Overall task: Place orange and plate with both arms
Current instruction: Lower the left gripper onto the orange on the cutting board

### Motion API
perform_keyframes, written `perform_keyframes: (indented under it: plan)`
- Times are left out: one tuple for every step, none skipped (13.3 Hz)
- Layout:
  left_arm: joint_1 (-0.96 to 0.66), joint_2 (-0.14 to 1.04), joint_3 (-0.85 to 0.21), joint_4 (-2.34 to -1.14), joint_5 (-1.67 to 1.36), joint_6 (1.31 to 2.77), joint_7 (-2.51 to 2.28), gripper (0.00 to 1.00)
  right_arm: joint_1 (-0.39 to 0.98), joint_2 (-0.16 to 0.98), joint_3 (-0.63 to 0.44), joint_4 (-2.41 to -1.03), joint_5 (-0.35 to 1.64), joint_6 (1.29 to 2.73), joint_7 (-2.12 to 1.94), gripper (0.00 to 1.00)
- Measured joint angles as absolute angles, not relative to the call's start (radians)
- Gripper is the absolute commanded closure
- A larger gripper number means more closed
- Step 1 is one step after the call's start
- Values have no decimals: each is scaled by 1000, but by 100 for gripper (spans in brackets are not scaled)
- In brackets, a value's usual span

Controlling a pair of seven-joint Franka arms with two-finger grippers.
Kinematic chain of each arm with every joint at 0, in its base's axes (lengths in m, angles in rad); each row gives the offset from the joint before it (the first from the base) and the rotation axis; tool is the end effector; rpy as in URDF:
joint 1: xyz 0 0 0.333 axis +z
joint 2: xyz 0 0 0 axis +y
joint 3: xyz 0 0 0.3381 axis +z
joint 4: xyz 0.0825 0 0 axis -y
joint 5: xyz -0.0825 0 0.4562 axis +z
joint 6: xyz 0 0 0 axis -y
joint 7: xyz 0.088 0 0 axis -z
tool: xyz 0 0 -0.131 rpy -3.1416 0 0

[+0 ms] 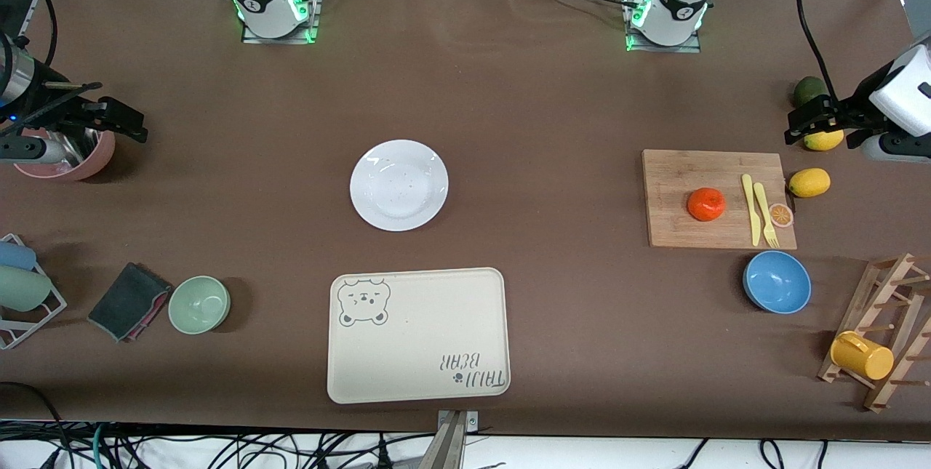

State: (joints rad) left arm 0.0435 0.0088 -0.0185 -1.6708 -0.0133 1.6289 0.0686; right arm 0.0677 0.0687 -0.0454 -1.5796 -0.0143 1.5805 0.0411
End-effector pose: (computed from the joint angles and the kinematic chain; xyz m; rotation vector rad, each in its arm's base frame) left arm 0.6290 0.0141 0.5676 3.1241 -0.0664 -0.0782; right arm 0.6455 0.0134 0.5750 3.1202 -0.0284 -0.1048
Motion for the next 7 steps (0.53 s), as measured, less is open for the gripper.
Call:
perform_keyframes:
  plan:
    - [43,10,-19,-1671,-13,1624,69,0,68,69,-45,-1580,-14,1581,41,0]
    - [43,13,-19,-1671,-13,1616,69,0,68,69,-45,-1580,-14,1580,41,0]
    - [43,20,-19,-1671,-13,1611,69,0,68,69,-45,-1580,-14,1580,41,0]
    - [43,31,-19,-1672,-13,1610,69,0,68,69,-45,-1580,-14,1580,41,0]
    - [44,45,-19,-1672,-13,1610,69,0,68,69,-45,-1580,-14,1580,41,0]
    - [44,65,-19,-1672,-11,1612,69,0,68,69,-45,-1580,-14,1580,41,0]
    - [43,90,-20,-1673,-7,1627,69,0,68,69,-45,-1580,-14,1580,41,0]
